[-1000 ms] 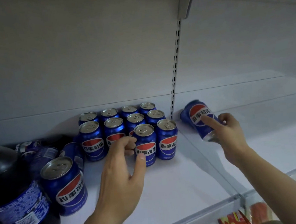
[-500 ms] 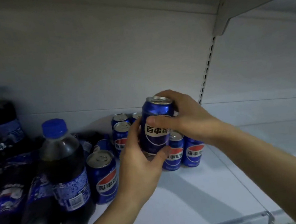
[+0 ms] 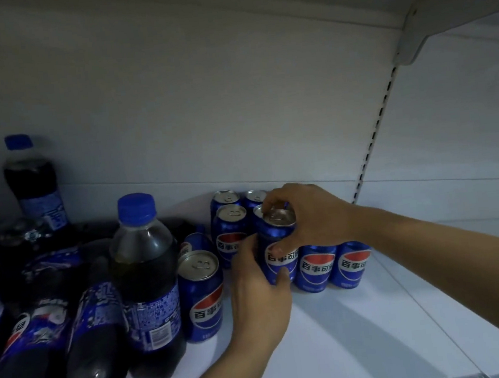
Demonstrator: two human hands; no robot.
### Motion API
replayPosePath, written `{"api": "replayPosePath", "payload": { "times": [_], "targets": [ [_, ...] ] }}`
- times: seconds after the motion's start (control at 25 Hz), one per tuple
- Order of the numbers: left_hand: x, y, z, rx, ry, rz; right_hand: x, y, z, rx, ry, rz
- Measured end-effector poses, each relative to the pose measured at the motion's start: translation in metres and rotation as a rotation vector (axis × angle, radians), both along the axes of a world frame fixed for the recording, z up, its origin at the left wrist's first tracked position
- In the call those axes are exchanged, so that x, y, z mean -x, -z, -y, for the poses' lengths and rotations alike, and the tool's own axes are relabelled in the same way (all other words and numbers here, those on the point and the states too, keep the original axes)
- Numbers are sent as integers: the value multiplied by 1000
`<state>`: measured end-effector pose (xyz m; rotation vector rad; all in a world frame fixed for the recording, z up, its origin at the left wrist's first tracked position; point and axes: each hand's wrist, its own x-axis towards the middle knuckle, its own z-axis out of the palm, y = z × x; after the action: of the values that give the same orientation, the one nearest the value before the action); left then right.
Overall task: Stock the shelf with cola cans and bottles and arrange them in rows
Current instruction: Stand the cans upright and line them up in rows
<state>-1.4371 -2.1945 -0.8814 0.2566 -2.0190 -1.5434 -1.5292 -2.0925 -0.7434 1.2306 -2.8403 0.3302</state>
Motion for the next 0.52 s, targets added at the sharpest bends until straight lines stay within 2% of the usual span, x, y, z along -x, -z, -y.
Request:
{"api": "replayPosePath", "payload": {
  "times": [0.44,0.52],
  "targets": [
    [3,13,-5,124,-65,28,-9,24,-5,-89,25,-150],
    [-3,9,-7,138,-35,68,-18,20,-5,-11,-14,-198]
  ]
}}
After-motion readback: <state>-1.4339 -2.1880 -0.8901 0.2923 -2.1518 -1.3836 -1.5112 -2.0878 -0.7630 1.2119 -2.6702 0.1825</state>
